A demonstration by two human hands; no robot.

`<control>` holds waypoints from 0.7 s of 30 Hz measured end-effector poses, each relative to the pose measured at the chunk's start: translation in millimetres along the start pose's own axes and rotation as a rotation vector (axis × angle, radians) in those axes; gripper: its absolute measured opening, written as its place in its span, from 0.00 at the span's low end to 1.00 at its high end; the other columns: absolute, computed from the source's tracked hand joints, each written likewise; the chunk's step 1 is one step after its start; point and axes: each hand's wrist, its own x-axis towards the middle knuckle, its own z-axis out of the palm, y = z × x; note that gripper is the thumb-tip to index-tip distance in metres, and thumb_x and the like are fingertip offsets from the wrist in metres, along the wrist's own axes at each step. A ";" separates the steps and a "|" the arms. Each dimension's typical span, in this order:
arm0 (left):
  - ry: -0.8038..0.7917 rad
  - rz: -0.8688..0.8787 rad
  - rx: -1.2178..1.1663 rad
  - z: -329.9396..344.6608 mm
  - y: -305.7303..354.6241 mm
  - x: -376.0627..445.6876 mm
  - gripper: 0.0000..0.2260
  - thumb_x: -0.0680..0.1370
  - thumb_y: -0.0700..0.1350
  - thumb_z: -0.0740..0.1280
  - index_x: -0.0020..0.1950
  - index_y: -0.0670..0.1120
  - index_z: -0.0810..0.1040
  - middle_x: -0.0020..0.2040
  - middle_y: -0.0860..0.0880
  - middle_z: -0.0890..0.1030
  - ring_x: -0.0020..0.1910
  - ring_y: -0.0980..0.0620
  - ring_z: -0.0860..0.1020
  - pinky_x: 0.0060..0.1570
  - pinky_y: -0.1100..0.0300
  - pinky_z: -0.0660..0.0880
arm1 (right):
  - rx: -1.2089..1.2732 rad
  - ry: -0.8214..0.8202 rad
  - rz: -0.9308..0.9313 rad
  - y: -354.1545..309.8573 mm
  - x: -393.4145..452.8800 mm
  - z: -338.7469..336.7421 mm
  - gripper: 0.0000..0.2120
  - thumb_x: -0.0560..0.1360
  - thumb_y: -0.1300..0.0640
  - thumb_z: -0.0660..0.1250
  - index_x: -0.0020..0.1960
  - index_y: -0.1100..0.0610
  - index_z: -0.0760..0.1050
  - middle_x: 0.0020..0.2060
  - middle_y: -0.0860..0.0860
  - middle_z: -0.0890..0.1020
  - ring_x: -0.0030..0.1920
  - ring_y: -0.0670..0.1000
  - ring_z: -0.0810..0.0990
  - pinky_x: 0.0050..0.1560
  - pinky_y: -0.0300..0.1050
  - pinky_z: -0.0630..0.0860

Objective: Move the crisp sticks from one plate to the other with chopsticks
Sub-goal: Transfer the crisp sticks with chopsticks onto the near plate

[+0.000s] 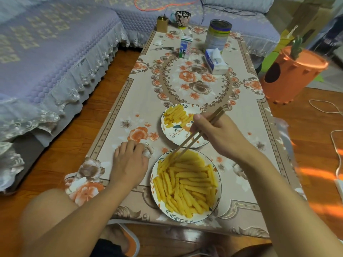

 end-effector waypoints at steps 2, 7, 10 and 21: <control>-0.001 -0.001 0.004 -0.9 0.3 0.2 0.16 0.76 0.50 0.53 0.55 0.48 0.77 0.53 0.48 0.75 0.54 0.46 0.71 0.54 0.48 0.72 | -0.016 0.001 -0.026 -1.9 7.0 -13.2 0.19 0.85 0.47 0.60 0.43 0.53 0.83 0.30 0.53 0.75 0.30 0.47 0.70 0.34 0.45 0.68; -0.021 0.004 0.027 -1.0 -0.7 1.0 0.17 0.77 0.50 0.53 0.56 0.48 0.77 0.54 0.48 0.75 0.54 0.46 0.72 0.54 0.48 0.72 | 0.045 0.295 0.043 21.3 34.0 -45.6 0.19 0.85 0.48 0.59 0.45 0.55 0.82 0.29 0.47 0.75 0.27 0.43 0.70 0.31 0.35 0.67; -0.033 0.002 0.036 -0.7 -0.6 1.6 0.18 0.77 0.51 0.52 0.58 0.48 0.77 0.55 0.48 0.75 0.55 0.46 0.72 0.55 0.47 0.72 | -0.008 0.366 0.101 46.3 50.5 -44.2 0.20 0.86 0.47 0.58 0.46 0.55 0.83 0.30 0.47 0.77 0.28 0.42 0.72 0.33 0.38 0.68; -0.044 0.001 0.042 -1.6 0.3 3.3 0.19 0.77 0.51 0.52 0.59 0.48 0.77 0.56 0.48 0.76 0.56 0.45 0.72 0.56 0.47 0.72 | -0.081 0.240 0.072 60.4 69.3 -33.0 0.19 0.85 0.48 0.60 0.46 0.57 0.83 0.31 0.56 0.75 0.30 0.45 0.70 0.37 0.45 0.67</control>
